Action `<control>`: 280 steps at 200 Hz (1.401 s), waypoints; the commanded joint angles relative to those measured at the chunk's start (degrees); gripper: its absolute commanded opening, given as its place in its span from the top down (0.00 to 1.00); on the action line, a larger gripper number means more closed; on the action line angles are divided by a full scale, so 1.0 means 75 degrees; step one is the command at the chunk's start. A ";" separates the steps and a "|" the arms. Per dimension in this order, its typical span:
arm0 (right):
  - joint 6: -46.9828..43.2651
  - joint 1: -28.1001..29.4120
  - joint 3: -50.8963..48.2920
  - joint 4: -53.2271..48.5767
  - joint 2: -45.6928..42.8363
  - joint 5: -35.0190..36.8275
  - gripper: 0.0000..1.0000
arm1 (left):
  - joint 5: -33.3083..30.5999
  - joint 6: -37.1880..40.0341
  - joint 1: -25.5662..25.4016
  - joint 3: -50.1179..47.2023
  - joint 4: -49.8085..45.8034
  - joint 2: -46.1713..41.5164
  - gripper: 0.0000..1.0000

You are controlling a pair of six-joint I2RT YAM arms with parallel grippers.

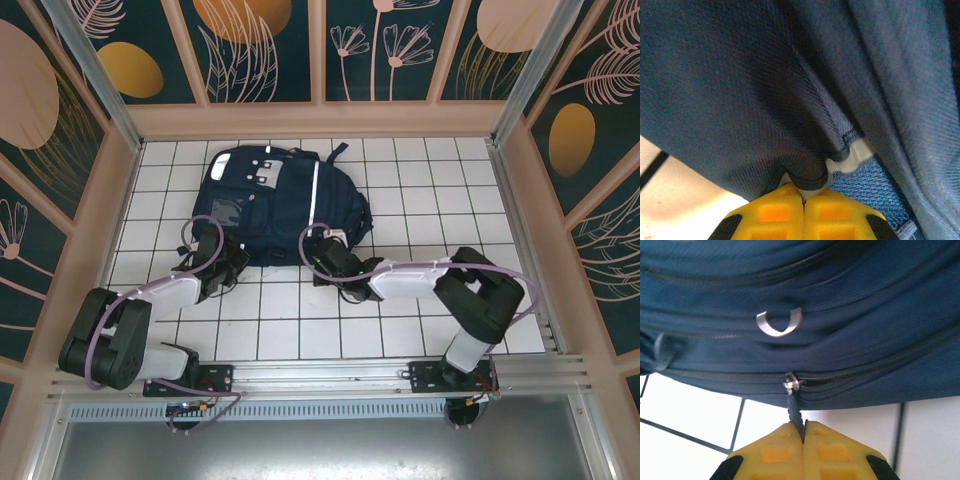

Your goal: Pack the student bag

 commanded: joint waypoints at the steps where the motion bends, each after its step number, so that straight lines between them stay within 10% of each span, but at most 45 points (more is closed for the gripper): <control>1: 0.0217 -0.0654 -0.0485 -0.1213 -0.0362 0.1099 1.00 | -0.1268 0.0337 0.0537 0.0014 -0.0980 -0.0080 1.00; 73: -0.0206 -0.1165 -0.0497 -0.1011 -0.0721 0.0559 1.00 | -0.0433 0.0651 0.0817 0.0326 -0.1287 -0.0600 1.00; 89: -0.0202 -0.0811 -0.0267 -0.0979 -0.0447 0.0561 1.00 | 0.0270 0.0306 0.0785 0.0215 -0.1170 -0.0893 0.76; 141: 0.0093 -0.0255 0.0249 -0.1372 -0.0090 0.0932 1.00 | 0.0672 -0.1020 -0.0263 -0.0188 -0.1052 -0.1941 0.62; 280: 0.0922 0.1312 0.2402 -0.3017 0.1019 0.1496 0.57 | 0.0960 -0.1829 -0.1449 -0.0414 0.1408 0.0212 0.58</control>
